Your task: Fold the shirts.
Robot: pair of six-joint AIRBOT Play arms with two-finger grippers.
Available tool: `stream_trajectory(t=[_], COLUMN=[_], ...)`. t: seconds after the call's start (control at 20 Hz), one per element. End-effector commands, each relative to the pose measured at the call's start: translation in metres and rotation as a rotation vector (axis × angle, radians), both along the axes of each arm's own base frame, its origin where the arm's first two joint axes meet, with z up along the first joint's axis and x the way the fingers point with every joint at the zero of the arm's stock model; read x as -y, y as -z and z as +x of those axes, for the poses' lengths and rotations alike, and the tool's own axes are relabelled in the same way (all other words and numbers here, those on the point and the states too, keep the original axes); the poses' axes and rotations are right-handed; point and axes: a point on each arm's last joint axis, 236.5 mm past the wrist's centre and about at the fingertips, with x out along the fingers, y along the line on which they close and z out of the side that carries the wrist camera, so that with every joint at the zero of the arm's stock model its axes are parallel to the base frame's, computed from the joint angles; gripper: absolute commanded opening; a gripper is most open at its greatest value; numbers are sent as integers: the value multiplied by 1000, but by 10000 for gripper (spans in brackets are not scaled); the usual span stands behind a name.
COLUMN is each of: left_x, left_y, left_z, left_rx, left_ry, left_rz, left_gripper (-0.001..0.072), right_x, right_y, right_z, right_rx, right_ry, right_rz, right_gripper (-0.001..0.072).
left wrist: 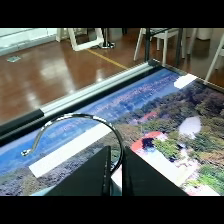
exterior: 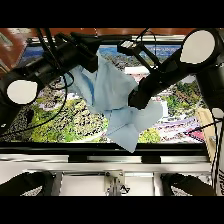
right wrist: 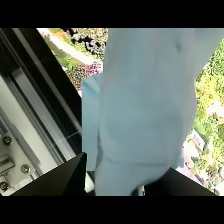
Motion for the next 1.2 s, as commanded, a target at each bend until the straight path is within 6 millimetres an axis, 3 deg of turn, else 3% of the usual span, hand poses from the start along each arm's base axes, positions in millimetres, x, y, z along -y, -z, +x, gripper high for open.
stream_trajectory(t=[0.0,0.1,0.15,0.3,0.45,0.5,0.55,0.6,0.85,0.95,1.15], left_x=[-14,-22,-24,-28,-34,-38,-41,-44,-48,-51,-66], left_y=[-12,-18,-20,-26,-31,-31,-31,-31,-31,-31,-30], left_z=[6,10,11,12,15,17,19,21,23,25,34], left_rx=[37,47,53,80,113,113,113,113,114,118,125], left_ry=[-32,-50,-55,-62,-81,-91,-98,-106,-114,-123,-161], left_rz=[23,20,19,36,66,68,68,68,70,79,97], left_gripper=[53,53,53,53,53,53,53,53,53,53,53], right_x=[10,18,23,31,40,41,40,36,30,33,59], right_y=[-15,-24,-25,-23,-20,-20,-21,-21,-23,-22,-27], right_z=[-3,-4,-3,3,6,6,6,5,4,3,6], right_rx=[30,69,83,100,105,106,108,104,97,90,136], right_ry=[16,33,44,67,87,88,87,79,85,86,158], right_rz=[-20,-30,-42,-77,-117,-118,-113,-98,-72,-83,-161], right_gripper=[470,467,415,80,70,132,323,401,387,140,66])
